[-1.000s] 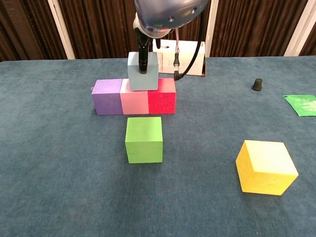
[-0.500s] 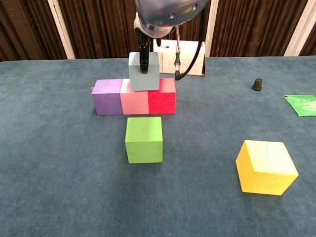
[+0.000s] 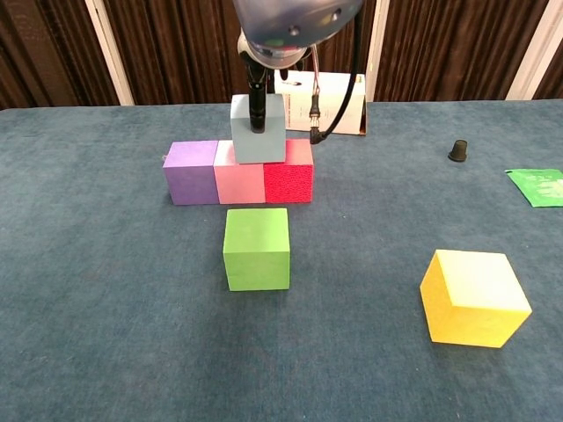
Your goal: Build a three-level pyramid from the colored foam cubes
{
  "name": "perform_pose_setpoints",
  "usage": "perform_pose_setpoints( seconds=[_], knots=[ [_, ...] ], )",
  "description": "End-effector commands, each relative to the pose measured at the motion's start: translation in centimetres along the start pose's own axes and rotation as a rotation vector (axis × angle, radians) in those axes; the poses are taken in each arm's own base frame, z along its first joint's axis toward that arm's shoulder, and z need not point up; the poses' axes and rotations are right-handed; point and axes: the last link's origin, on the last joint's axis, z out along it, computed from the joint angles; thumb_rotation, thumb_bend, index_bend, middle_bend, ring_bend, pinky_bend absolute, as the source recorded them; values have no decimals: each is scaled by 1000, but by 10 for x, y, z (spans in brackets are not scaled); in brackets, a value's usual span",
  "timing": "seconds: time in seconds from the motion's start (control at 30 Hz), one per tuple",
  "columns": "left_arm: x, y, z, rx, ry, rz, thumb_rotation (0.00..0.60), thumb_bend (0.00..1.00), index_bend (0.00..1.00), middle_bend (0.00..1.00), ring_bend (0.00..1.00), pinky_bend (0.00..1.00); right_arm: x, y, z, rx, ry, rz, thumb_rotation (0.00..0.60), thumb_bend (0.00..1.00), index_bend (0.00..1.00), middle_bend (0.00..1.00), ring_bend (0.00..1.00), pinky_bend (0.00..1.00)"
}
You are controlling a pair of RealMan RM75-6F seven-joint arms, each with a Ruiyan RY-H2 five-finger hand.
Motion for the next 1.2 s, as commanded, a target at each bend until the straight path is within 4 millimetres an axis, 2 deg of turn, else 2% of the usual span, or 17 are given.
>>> perform_pose_setpoints(
  seconds=[0.03,1.2],
  knots=[
    [0,0,0,2,0,-1,600,298,70,0,0,0,0,-1,-1,-2,-1,-1,600,324,287,242,82,0],
    [0,-1,2,13,-1,0,600,298,72,0,0,0,-2,-7,0,-9,-14,16,600,324,231,184,15,0]
  ],
)
